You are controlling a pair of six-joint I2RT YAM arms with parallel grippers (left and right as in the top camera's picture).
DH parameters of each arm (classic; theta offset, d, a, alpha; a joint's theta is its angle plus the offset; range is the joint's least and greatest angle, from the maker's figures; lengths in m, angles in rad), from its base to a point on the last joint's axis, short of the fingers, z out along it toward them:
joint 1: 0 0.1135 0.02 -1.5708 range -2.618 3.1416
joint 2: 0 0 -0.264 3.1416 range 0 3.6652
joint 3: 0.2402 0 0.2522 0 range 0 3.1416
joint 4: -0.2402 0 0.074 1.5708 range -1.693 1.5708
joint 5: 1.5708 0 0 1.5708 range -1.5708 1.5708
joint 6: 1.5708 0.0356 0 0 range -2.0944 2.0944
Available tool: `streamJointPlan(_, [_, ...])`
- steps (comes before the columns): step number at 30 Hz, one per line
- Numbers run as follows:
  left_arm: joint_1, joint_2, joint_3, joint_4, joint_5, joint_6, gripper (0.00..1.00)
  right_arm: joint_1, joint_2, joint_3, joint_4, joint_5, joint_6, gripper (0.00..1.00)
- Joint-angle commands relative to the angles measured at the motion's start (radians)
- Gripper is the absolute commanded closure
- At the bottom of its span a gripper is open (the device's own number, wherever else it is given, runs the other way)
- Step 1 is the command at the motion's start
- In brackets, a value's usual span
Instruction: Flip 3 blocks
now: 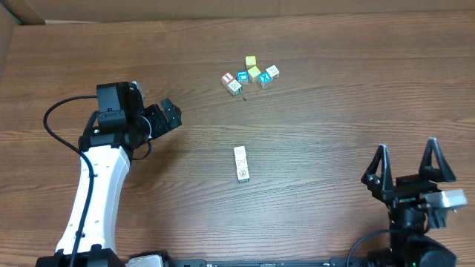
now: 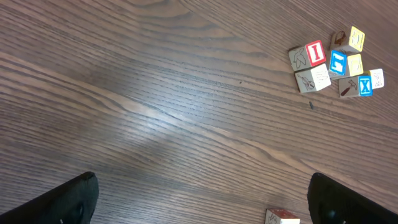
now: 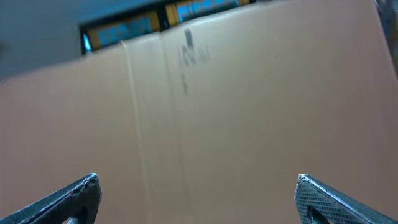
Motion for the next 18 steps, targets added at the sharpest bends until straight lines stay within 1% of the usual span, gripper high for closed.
streamJointPlan(1, [0.001, 0.002, 0.014, 0.001, -0.01, 0.006, 0.0, -0.016, -0.008, -0.03, 0.005, -0.013, -0.019, 0.0])
streamJointPlan(7, [0.001, 0.002, 0.014, 0.001, -0.009, 0.006, 0.0, -0.018, -0.008, -0.093, -0.039, -0.016, -0.019, 0.0])
streamJointPlan(8, [0.001, 0.002, 0.014, 0.001, -0.009, 0.006, 0.0, -0.019, -0.009, -0.09, -0.094, -0.019, -0.02, 0.0])
streamJointPlan(12, [0.001, 0.002, 0.014, 0.001, -0.01, 0.006, 0.0, -0.019, -0.009, -0.09, -0.196, -0.024, -0.02, 0.0])
streamJointPlan(15, [0.001, 0.002, 0.014, 0.001, -0.009, 0.006, 0.0, -0.019, -0.009, -0.09, -0.332, -0.023, -0.025, 0.0])
streamJointPlan(18, [0.001, 0.002, 0.014, 0.001, -0.009, 0.006, 0.0, -0.019, -0.009, -0.09, -0.445, -0.024, -0.076, 0.0])
